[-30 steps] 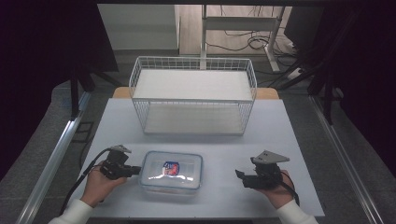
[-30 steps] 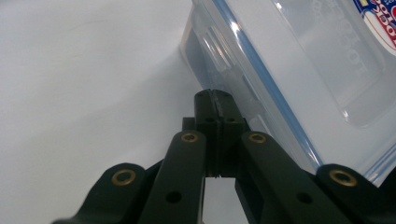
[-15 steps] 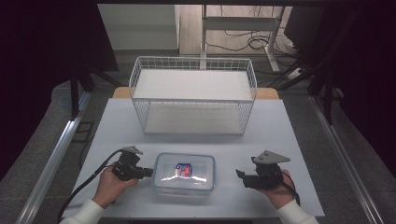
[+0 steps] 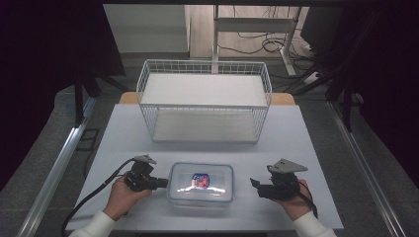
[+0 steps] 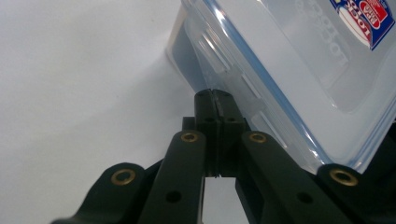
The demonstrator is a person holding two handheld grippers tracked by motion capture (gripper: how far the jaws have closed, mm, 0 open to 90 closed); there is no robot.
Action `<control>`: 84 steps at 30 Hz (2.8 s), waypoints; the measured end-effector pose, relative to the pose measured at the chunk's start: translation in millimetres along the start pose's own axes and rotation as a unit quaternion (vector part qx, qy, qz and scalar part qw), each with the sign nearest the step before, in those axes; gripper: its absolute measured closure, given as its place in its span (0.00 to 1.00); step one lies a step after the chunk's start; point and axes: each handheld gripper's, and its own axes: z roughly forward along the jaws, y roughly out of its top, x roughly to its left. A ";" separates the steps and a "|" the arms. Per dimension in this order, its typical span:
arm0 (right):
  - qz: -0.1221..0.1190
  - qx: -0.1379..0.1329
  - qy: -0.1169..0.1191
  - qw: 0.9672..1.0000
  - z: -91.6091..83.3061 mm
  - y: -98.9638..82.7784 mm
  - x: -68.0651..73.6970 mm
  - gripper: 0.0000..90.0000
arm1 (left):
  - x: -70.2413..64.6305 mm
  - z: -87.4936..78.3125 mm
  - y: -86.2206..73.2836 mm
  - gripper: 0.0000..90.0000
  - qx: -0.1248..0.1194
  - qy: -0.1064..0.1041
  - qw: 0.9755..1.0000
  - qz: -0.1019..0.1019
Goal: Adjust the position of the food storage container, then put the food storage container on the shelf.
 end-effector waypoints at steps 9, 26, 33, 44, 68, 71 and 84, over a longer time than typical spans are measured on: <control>-0.002 -0.008 0.008 1.000 -1.7 1.4 2.1 0.26 | -0.1 -35.4 -13.6 0.91 -0.092 0.033 0.995 0.002; 0.002 -0.025 0.095 0.995 0.9 9.0 14.6 0.21 | -6.3 -32.3 -19.3 0.19 -0.110 0.000 0.992 -0.055; 0.035 -0.004 0.131 0.991 6.3 10.9 18.3 0.19 | -8.3 -30.2 -19.5 0.14 -0.118 -0.034 0.991 -0.059; 0.120 0.015 0.190 0.974 21.3 11.0 19.4 0.13 | 2.9 -3.4 -8.7 0.12 -0.089 -0.097 0.986 -0.102; 0.236 0.080 0.247 0.936 59.0 9.3 35.5 0.24 | 7.6 19.8 -5.1 0.30 -0.059 -0.160 0.976 -0.139; 0.261 0.076 0.249 0.930 54.8 7.7 29.7 0.36 | 7.3 16.7 -5.6 0.35 -0.061 -0.157 0.976 -0.139; 0.275 0.067 0.254 0.925 40.5 7.4 28.6 0.51 | 0.3 2.5 -14.5 0.48 -0.080 -0.158 0.974 -0.140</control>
